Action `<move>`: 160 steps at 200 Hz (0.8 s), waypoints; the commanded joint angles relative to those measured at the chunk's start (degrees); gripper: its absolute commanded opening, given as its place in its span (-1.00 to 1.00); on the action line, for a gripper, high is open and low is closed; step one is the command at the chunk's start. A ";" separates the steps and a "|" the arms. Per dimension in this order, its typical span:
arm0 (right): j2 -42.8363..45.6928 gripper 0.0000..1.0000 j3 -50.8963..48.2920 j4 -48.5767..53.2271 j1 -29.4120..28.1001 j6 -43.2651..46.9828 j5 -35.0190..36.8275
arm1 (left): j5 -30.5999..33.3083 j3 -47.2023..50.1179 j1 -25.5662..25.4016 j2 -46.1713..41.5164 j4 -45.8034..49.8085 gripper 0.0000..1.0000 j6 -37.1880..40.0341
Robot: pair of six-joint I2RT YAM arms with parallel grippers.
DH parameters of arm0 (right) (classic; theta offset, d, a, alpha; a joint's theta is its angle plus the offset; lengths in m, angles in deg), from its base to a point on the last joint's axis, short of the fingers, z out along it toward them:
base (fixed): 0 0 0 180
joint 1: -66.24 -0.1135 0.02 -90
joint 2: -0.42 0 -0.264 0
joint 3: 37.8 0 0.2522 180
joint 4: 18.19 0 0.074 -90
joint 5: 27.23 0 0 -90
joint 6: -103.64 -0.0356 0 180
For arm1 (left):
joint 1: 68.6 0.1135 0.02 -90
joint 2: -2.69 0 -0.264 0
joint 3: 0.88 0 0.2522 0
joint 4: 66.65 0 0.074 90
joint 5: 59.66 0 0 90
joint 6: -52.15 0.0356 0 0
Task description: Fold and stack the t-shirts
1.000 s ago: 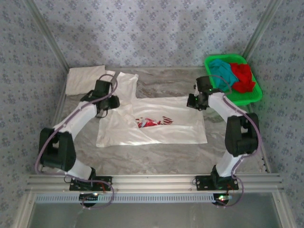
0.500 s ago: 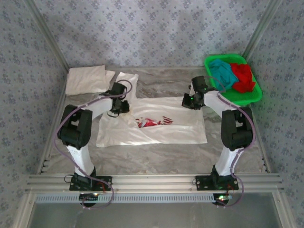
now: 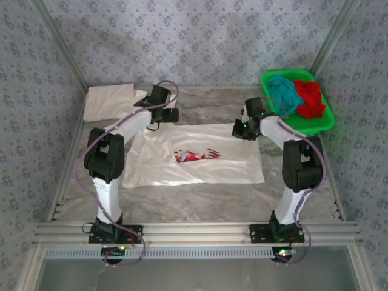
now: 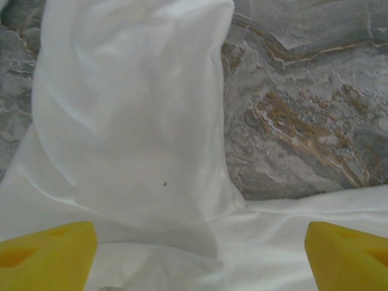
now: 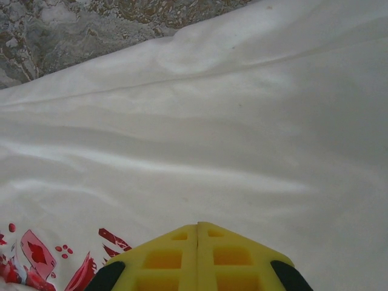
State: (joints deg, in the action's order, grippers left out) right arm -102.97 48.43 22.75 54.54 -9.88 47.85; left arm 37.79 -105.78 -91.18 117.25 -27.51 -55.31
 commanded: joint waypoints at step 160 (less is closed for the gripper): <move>4.19 -0.97 -1.80 0.28 0.02 0.31 -0.84 | 5.30 22.14 -0.26 -6.95 -9.67 -1.00 -9.31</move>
State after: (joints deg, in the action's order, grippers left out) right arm -101.29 47.34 21.90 54.54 -9.86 46.89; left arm 43.40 -78.35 -91.86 108.07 -35.07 -64.53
